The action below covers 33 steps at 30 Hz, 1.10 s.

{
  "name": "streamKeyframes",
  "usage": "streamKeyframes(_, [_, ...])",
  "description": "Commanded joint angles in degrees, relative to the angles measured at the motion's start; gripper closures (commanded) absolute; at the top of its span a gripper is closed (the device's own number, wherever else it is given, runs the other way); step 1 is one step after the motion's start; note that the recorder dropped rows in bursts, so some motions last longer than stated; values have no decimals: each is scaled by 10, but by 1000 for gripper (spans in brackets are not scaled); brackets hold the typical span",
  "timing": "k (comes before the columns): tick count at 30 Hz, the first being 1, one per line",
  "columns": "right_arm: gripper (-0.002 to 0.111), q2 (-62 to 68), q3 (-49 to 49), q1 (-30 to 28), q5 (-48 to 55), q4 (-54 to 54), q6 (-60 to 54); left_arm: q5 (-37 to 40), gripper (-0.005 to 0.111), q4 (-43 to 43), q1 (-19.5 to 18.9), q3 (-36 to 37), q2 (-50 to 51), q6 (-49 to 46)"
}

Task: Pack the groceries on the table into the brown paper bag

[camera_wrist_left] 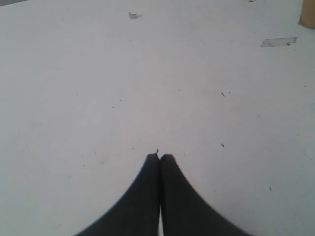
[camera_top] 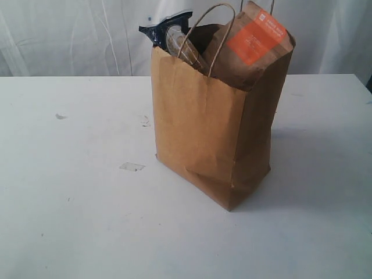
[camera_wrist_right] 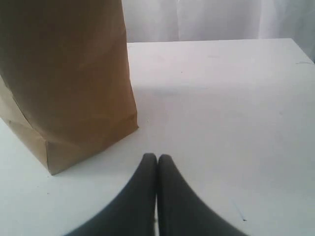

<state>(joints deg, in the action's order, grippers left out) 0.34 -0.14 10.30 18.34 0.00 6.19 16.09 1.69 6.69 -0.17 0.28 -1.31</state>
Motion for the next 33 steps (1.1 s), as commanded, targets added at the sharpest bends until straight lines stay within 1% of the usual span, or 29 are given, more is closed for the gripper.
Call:
streamKeyframes(1, [108, -3, 1, -3, -4, 4, -3, -3, 107, 1, -2, 2, -3, -2])
streamKeyframes(33, [108, -3, 1, -3, -4, 4, -10, -6, 107, 1, -2, 2, -3, -2])
